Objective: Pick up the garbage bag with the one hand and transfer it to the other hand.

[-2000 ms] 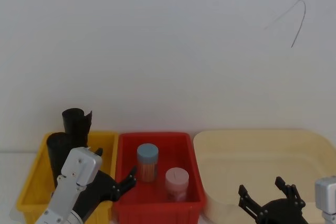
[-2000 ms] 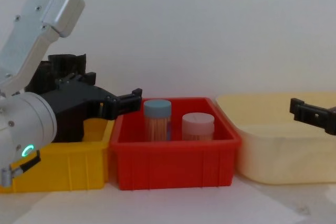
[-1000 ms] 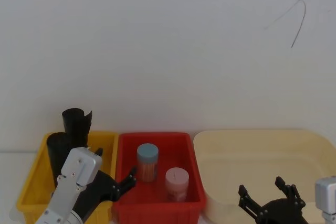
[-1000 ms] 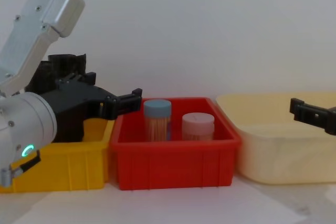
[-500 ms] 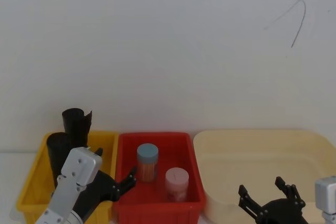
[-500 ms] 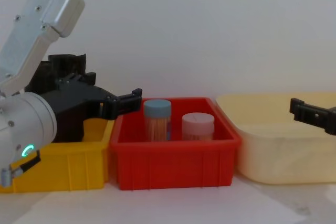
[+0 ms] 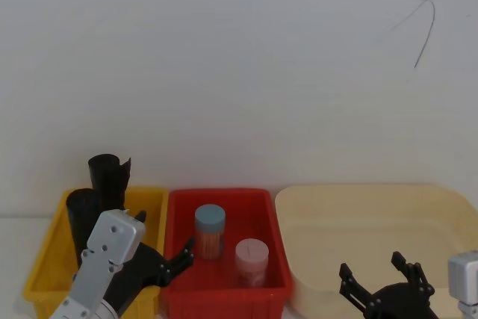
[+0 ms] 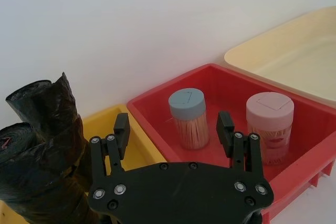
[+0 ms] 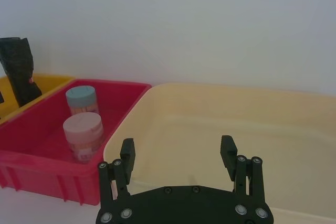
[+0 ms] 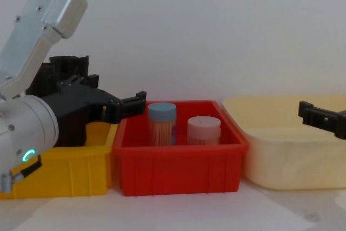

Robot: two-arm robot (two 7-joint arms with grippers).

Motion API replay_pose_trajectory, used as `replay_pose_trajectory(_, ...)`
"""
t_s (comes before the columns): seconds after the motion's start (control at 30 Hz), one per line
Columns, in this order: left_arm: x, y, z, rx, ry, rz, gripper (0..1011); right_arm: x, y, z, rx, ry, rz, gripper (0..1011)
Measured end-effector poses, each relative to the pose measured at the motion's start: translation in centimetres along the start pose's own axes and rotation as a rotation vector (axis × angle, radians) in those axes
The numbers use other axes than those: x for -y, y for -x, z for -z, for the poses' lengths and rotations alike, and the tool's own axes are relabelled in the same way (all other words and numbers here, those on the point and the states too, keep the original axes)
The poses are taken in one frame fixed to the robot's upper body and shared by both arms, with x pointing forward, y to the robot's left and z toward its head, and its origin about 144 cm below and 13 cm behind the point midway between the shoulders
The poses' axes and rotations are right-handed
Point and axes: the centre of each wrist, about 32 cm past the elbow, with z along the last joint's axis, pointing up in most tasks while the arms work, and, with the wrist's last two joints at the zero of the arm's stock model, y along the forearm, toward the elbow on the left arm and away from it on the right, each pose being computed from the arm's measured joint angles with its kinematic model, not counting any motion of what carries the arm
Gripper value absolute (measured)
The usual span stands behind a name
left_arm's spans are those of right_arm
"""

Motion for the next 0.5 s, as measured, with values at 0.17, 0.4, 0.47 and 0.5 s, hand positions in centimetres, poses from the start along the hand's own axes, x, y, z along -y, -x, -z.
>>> replay_pose_trajectory(0.17,0.0,0.0,0.0,0.0,0.0,0.0,1002,0.0,0.0,0.0,0.0,0.0,0.0,1004)
replay_pose_trajectory(0.4,0.0,0.0,0.0,0.0,0.0,0.0,1002,0.0,0.0,0.0,0.0,0.0,0.0,1005)
replay_pose_trajectory(0.47,0.0,0.0,0.0,0.0,0.0,0.0,1002,0.0,0.0,0.0,0.0,0.0,0.0,1004)
replay_pose_trajectory(0.5,0.0,0.0,0.0,0.0,0.0,0.0,1002,0.0,0.0,0.0,0.0,0.0,0.0,1004)
